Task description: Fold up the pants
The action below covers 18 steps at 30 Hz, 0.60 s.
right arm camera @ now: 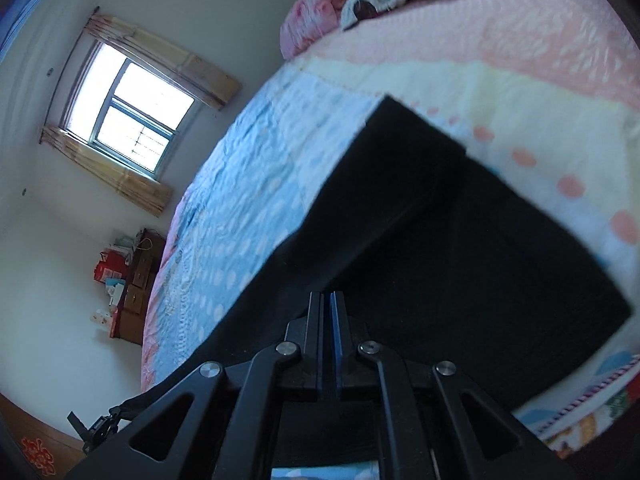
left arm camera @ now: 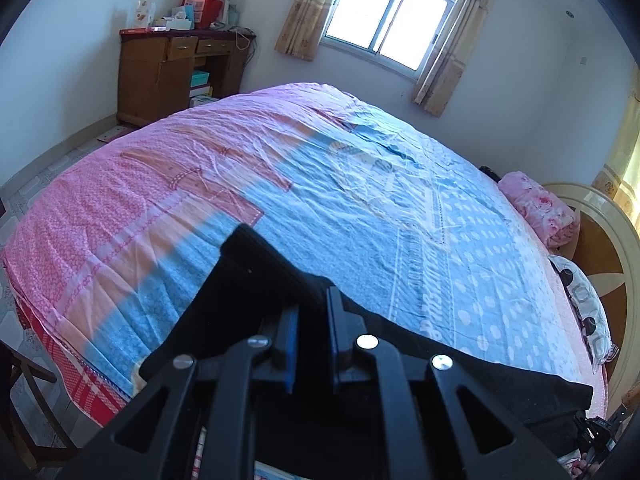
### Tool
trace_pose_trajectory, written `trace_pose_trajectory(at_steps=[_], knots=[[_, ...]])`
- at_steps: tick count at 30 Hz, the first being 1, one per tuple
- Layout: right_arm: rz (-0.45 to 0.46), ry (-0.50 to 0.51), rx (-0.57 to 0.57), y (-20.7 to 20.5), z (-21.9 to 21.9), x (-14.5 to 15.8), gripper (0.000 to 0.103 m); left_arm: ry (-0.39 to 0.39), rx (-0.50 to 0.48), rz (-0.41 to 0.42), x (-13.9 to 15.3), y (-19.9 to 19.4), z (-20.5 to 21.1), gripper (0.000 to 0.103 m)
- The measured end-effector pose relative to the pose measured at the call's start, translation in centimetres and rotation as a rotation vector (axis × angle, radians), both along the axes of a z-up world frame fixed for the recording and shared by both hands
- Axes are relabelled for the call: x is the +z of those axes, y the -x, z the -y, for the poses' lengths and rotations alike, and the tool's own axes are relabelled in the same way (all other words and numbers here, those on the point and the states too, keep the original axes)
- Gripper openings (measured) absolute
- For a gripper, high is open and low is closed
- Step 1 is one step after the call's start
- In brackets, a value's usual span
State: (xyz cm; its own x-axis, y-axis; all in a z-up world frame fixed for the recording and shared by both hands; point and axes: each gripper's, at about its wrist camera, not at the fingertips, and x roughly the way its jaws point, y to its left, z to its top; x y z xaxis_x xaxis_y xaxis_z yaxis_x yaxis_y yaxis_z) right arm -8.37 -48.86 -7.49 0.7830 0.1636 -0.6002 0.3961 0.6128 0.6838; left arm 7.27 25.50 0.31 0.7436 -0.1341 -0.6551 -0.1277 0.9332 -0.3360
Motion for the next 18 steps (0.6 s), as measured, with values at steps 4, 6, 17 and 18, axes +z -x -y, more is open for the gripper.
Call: trace_pose_trajectory(at_steps=[4, 6, 17, 18], knots=[[0.006, -0.033, -0.006, -1.4, -0.1, -0.6, 0.042, 0.008, 0.007, 0.002, 0.0, -0.1, -0.3, 0.013], [0.016, -0.02, 0.009, -2.3, -0.6, 0.1, 0.06, 0.01, 0.007, 0.002, -0.1, -0.2, -0.3, 0.013], [-0.035, 0.092, -0.073, -6.3, -1.8, -0.6, 0.003, 0.015, 0.012, -0.015, -1.0, -1.0, -0.7, 0.013], [-0.058, 0.071, -0.061, -6.7, -1.8, -1.1, 0.003, 0.015, 0.014, -0.016, -1.0, -1.0, -0.8, 0.013]])
